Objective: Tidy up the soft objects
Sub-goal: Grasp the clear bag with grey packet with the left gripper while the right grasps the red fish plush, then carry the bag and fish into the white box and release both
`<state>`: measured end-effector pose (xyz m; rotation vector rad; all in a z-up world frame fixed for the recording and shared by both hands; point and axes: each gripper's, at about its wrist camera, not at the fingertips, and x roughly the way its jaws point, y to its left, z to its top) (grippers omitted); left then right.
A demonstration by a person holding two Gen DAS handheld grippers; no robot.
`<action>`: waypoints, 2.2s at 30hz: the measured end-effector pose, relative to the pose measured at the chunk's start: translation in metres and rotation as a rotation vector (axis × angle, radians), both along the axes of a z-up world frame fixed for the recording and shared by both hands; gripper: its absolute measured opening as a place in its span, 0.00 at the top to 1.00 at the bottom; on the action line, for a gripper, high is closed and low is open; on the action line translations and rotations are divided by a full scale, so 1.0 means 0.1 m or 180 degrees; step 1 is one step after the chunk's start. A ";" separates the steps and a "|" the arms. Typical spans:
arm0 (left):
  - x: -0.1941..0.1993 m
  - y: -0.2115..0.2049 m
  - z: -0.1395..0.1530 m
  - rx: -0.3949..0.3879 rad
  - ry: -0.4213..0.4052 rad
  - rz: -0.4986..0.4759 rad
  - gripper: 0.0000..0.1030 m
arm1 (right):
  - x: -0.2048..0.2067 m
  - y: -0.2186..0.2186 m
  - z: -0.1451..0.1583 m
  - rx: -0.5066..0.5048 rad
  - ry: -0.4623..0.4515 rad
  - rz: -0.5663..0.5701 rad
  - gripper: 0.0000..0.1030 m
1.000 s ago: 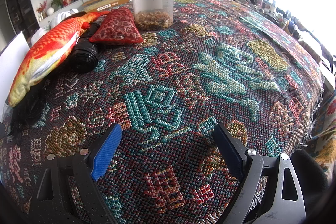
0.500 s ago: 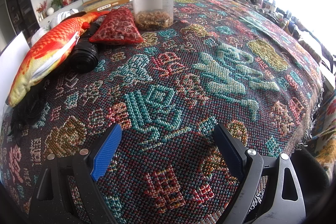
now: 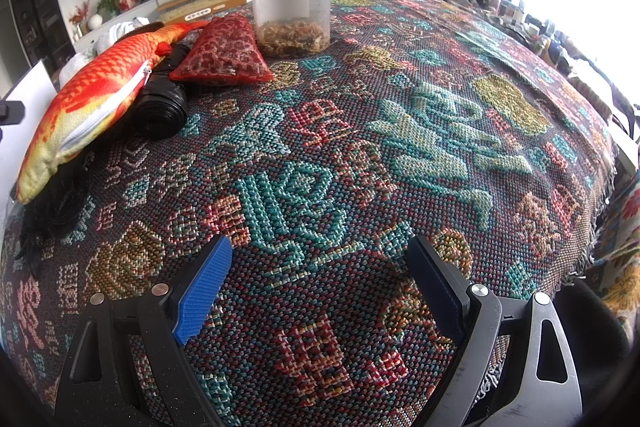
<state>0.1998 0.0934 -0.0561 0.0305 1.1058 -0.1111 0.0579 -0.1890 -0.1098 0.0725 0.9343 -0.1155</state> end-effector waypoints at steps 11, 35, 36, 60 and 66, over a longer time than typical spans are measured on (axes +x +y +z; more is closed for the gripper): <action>0.39 0.15 -0.38 -0.0708 0.0403 0.0135 0.25 | -0.01 0.01 0.00 0.0001 -0.0001 0.0000 0.12; -0.71 0.66 0.42 -0.1217 -0.0322 0.0331 0.67 | 0.68 0.42 0.77 0.1170 -0.0019 0.0907 0.77; -0.78 0.70 0.48 -0.1289 -0.0356 0.0349 0.67 | 0.63 0.35 0.81 0.1159 -0.0032 0.0901 0.77; -2.16 2.79 0.70 -0.0114 -0.0895 0.1897 0.02 | -0.08 2.76 1.60 0.1783 -0.0018 0.2780 0.25; -2.02 2.17 0.83 -0.0313 -0.1090 0.1391 0.02 | 0.05 1.83 1.11 0.0877 -0.0331 0.1843 0.23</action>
